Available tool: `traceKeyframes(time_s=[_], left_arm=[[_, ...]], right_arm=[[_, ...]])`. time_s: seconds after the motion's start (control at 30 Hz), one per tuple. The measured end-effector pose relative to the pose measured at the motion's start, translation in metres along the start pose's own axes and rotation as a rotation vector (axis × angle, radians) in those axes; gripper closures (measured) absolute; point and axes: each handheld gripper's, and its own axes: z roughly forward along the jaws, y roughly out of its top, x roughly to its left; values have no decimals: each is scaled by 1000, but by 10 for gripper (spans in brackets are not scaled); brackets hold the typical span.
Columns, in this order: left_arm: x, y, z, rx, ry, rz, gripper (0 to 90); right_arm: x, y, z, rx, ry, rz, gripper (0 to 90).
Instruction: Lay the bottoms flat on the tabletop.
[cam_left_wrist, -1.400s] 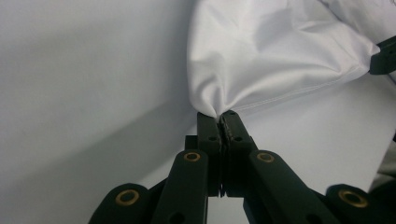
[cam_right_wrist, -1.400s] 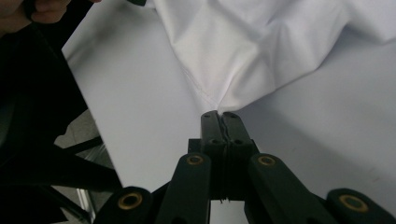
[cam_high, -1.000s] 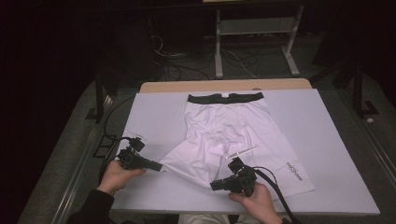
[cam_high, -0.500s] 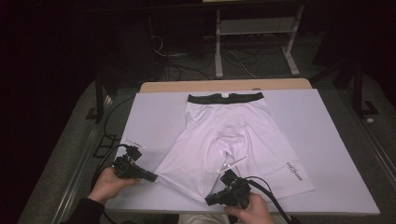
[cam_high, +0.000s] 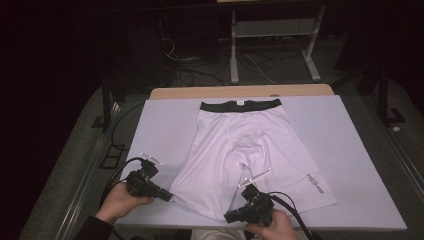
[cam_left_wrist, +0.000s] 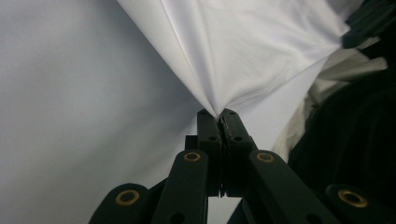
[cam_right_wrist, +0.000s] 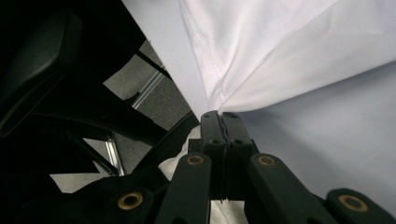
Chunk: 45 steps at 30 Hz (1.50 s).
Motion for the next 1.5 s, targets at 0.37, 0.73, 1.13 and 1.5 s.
traceKeyframes(time_s=[0.37, 0.73, 1.13, 1.5], left_arm=[[4, 5, -2, 41, -16, -4, 843], [1, 6, -17, -76, 53, 27, 479], [-4, 17, -20, -208, 25, 96, 309], [-10, 33, -14, -283, 22, 162, 21]], right_arm=[[2, 0, 0, 16, 30, 12, 873], [6, 4, -20, -21, -1, -10, 723], [3, 10, -40, -110, -107, -105, 374], [2, 21, -70, -185, -248, -183, 0]])
